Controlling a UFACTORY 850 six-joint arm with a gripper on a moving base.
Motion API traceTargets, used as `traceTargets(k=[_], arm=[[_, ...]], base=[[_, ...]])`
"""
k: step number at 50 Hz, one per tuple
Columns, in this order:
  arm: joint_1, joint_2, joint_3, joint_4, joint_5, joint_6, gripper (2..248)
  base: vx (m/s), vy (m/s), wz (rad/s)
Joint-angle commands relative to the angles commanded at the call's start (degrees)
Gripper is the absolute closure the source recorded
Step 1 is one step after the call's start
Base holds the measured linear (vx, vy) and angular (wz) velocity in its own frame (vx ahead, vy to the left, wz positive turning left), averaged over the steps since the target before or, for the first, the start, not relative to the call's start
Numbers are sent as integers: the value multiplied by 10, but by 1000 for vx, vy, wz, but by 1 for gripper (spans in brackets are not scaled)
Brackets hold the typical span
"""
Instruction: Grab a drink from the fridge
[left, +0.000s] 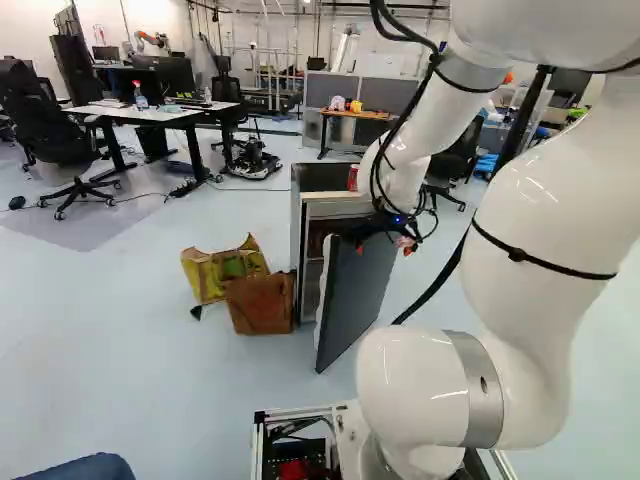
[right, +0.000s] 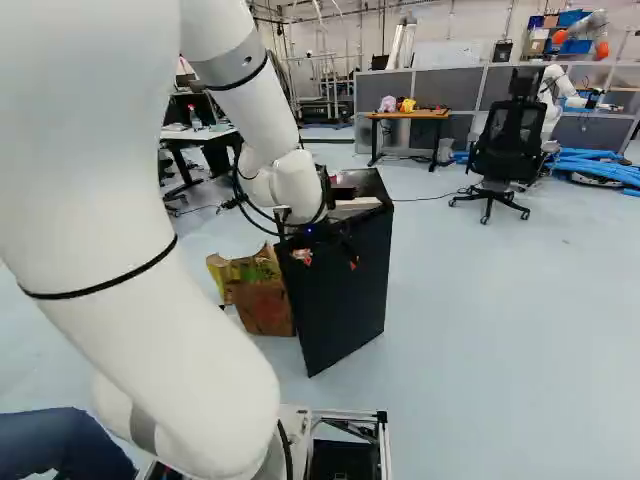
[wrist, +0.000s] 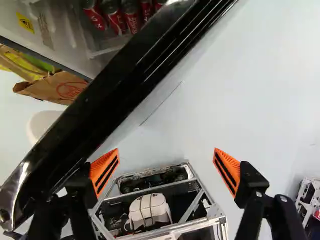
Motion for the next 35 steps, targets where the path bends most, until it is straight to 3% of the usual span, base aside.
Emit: traceTargets(k=[35], arm=[[28, -46, -53, -22, 30, 0, 3]], base=[[0, 0, 0]])
